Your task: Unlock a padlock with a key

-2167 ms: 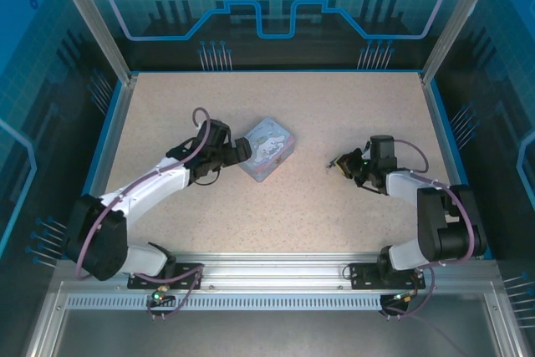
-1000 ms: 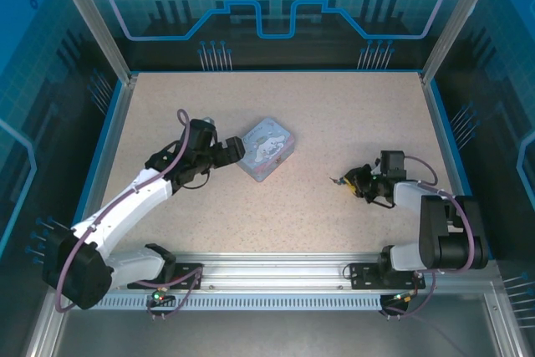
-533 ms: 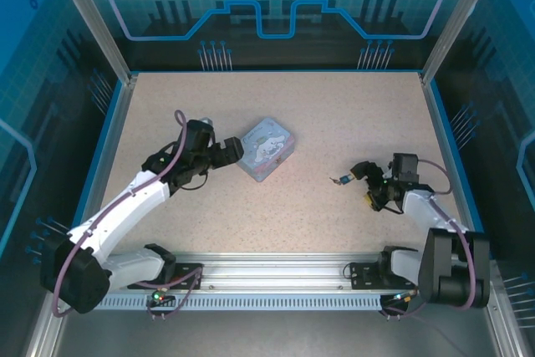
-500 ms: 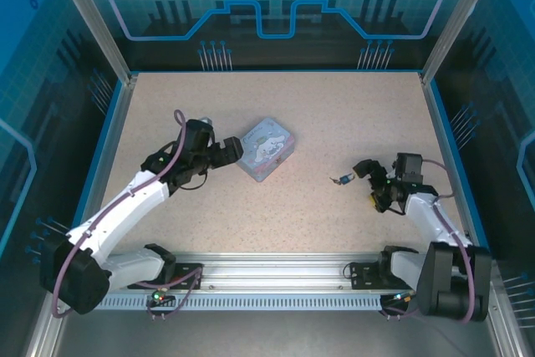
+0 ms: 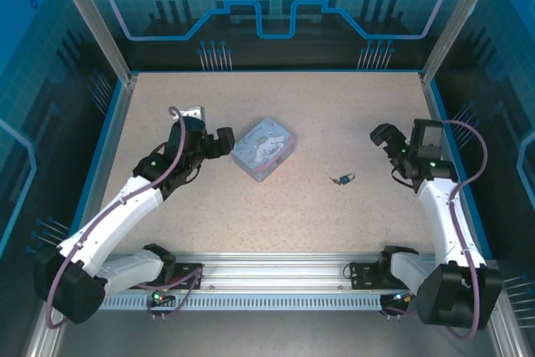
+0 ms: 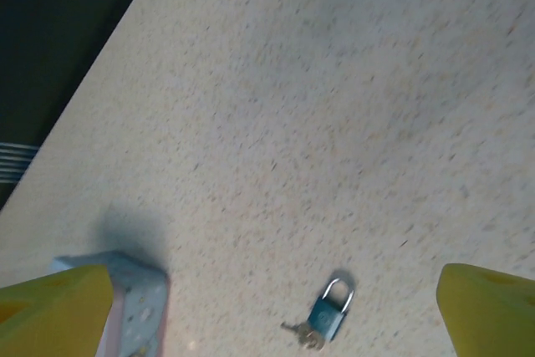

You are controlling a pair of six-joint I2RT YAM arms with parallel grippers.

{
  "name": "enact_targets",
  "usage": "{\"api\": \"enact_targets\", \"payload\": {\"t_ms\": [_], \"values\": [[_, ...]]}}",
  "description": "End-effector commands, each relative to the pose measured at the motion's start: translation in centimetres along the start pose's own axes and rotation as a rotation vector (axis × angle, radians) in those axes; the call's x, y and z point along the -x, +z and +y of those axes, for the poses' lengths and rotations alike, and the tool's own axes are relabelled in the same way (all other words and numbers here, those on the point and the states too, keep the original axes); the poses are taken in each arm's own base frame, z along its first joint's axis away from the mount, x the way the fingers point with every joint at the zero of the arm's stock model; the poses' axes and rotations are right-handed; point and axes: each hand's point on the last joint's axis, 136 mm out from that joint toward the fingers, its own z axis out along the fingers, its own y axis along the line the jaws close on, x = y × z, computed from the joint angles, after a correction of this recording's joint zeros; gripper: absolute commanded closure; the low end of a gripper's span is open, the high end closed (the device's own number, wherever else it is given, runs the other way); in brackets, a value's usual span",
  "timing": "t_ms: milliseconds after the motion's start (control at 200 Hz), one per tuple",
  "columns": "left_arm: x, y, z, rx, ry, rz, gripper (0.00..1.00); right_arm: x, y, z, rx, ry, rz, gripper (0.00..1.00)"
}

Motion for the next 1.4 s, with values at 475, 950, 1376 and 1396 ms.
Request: {"api": "enact_targets", "payload": {"t_ms": [475,950,1376,1396], "values": [[1.0,4.1,7.8,0.214,0.351,-0.323,0.01,1.9,5.4,1.0,-0.212,-0.633,-0.294,0.0],[-4.0,10.3,12.6,0.224,0.224,-0.313,0.01,-0.3,9.5,0.4,-0.143,-0.77,-0.419,0.0],[-5.5,12.1,12.3,0.041,0.191,-0.233,0.01,-2.5,11.2,1.0,0.127,-0.843,-0.448,0.0],[-5.4,12.2,12.3,0.032,0.186,-0.23,0.01,-2.9,11.4,1.0,0.119,-0.85,-0.408,0.0]]}}
